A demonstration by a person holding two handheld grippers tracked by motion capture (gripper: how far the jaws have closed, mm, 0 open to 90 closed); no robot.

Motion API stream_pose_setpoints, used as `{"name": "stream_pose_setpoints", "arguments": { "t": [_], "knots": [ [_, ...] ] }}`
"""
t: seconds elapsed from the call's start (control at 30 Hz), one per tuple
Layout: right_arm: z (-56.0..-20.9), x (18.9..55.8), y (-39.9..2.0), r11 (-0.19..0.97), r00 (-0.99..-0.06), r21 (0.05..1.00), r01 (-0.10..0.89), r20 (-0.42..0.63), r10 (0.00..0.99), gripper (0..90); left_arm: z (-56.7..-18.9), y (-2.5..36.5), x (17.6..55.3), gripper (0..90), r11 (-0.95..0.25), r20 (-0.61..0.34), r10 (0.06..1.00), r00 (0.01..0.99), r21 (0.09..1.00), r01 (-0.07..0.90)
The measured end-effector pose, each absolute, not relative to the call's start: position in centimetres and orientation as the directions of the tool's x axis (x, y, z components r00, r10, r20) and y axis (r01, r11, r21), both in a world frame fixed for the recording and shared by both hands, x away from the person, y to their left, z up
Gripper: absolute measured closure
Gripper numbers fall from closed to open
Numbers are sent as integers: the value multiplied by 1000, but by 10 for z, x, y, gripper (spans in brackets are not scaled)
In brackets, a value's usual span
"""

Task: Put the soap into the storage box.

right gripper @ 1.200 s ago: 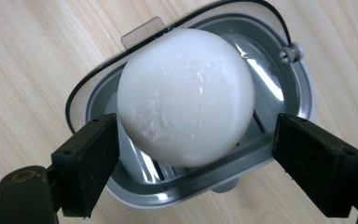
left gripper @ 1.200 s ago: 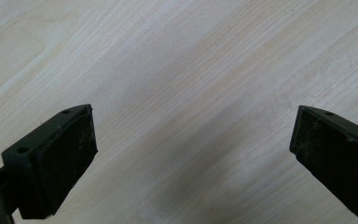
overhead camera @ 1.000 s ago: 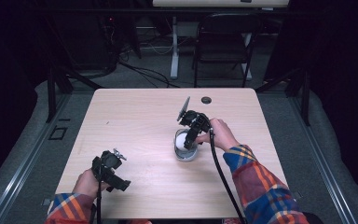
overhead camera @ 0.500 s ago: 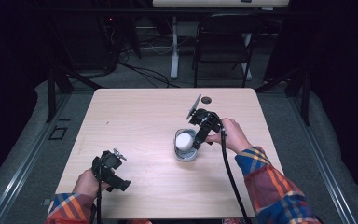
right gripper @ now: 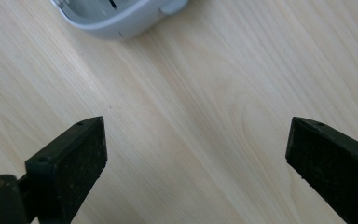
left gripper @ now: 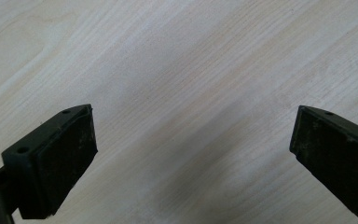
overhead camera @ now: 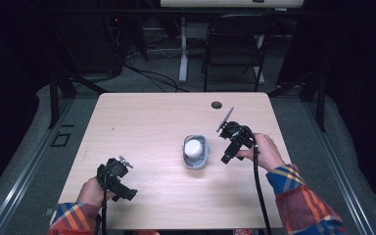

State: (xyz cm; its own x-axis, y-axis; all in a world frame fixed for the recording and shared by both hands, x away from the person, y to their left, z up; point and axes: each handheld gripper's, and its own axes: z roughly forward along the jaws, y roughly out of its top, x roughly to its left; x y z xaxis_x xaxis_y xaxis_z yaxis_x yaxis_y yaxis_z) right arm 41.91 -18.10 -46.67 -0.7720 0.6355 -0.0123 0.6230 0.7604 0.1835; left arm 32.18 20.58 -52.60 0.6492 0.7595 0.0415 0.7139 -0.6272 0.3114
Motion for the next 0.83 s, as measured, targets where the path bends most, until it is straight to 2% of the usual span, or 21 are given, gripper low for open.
{"name": "stream_pose_setpoints", "arguments": {
  "t": [0.2,0.6,0.7,0.83],
  "knots": [
    [-477,408,-202,738,-747,184,650,-27,664,49,-526,206,322,2,-628,42,759,649,311,714],
    [-511,378,-246,707,-710,98,700,-15,704,55,-526,206,321,2,-632,43,755,654,312,710],
    [-519,371,-254,687,-689,101,719,-19,724,55,-526,206,321,2,-632,43,755,654,311,710],
    [-528,371,-261,683,-683,78,726,-30,730,55,-526,205,322,2,-635,41,753,657,306,709]
  ]
}}
